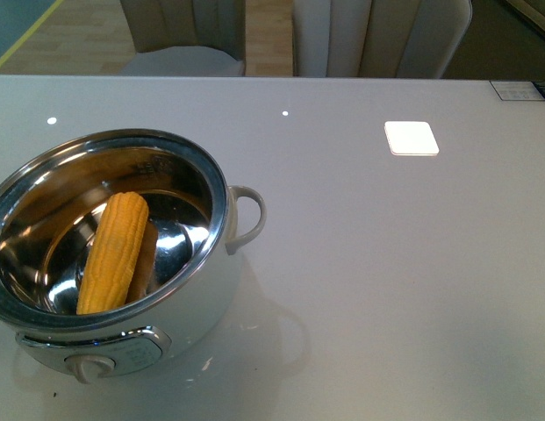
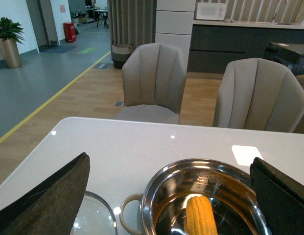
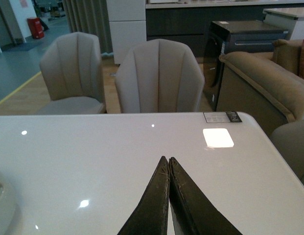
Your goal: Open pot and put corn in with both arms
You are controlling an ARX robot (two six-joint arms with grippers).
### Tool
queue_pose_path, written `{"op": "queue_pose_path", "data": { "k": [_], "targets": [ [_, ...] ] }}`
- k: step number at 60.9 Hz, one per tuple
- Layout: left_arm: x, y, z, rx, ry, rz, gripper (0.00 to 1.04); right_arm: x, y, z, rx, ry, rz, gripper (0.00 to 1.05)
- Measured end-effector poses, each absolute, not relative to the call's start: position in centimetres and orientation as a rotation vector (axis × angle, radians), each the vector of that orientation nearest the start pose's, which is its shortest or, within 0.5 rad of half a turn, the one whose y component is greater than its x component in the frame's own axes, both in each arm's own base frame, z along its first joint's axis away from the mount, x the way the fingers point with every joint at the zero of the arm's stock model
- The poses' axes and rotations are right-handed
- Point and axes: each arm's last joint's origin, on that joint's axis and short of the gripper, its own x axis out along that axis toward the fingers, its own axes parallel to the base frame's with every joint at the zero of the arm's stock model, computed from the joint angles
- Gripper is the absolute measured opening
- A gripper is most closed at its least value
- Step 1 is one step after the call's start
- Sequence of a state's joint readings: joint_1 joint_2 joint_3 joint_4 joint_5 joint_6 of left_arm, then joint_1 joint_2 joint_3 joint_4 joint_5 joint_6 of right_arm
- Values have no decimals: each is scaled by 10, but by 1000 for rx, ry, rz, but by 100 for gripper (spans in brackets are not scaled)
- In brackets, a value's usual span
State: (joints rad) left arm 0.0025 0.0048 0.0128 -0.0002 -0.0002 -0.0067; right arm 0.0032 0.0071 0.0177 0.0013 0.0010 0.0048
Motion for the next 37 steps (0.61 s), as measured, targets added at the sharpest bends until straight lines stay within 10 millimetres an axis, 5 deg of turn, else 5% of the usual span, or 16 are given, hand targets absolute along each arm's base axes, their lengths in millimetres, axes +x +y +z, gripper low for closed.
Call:
{"op": "queue_pose_path", "data": {
  "k": [28, 37],
  "targets": [
    [97, 0, 167, -7, -8, 3, 98, 97, 0, 169, 5, -13, 2, 92],
    [97, 0, 167, -7, -8, 3, 98, 97, 0, 169, 5, -13, 2, 96]
  ]
}}
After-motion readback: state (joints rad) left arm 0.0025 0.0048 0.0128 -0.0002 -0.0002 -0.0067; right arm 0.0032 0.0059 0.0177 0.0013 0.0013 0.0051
